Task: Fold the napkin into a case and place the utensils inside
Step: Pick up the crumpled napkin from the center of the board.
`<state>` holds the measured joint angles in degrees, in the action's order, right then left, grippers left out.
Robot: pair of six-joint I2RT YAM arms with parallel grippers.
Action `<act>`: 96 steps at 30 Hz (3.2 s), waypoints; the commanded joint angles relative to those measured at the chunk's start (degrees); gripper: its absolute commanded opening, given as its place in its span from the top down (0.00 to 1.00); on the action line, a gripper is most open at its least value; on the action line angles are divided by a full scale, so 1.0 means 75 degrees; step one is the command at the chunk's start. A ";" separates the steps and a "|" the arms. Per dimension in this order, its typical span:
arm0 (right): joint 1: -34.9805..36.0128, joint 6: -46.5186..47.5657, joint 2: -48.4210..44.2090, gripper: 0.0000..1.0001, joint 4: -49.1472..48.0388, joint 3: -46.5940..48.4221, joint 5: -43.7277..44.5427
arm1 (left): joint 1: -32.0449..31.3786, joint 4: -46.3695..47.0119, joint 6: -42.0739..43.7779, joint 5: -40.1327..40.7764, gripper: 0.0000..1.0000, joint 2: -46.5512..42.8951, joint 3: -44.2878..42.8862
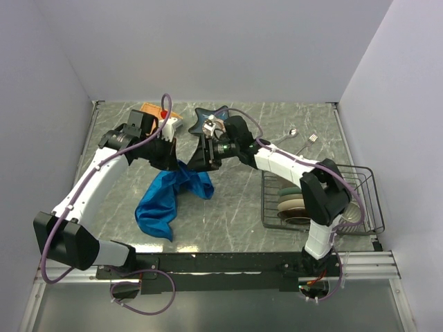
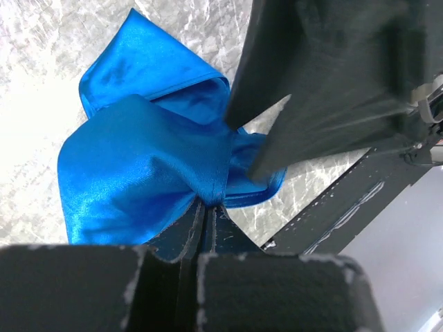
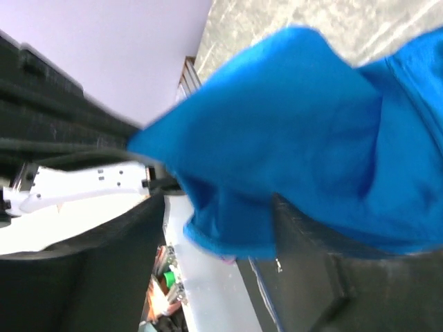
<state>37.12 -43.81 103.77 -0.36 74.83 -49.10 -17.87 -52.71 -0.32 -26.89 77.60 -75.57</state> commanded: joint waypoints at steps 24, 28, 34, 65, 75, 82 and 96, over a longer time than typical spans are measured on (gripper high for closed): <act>0.0171 0.3438 -0.0886 1.00 0.2309 -0.0473 0.1448 | 0.1562 -0.0343 0.0347 -0.0398 0.99 0.0047 -0.1056; 0.0171 0.4105 -0.1120 1.00 0.2333 -0.0742 0.1894 | 0.1738 -0.0414 0.0382 -0.0445 0.99 0.0094 -0.1174; 0.0206 0.4797 -0.1238 1.00 0.2684 -0.0813 0.1790 | 0.2113 -0.0670 0.0861 -0.0691 0.99 0.0223 -0.1956; -0.0286 0.5456 -0.0524 0.00 0.2603 0.1695 0.1520 | 0.1843 -0.2958 0.5333 -0.0283 0.99 -0.2474 -0.2299; 0.0019 0.5687 -0.0512 0.01 0.1702 0.0324 0.1438 | 0.2007 -0.1106 0.2341 0.1265 0.99 -0.0786 -0.2649; 0.0089 0.6953 -0.0371 0.01 0.0869 -0.0110 0.1355 | 0.2323 -0.0028 0.1274 0.3291 0.99 0.0035 -0.2967; 0.1249 0.8666 0.0858 0.05 0.0378 0.0757 0.2385 | 0.3472 -0.0144 0.0183 0.3587 0.99 0.1043 -0.3834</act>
<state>44.45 16.91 108.09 6.76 76.95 -35.18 6.26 -54.35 4.64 -0.08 84.31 -100.14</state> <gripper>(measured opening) 0.949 0.024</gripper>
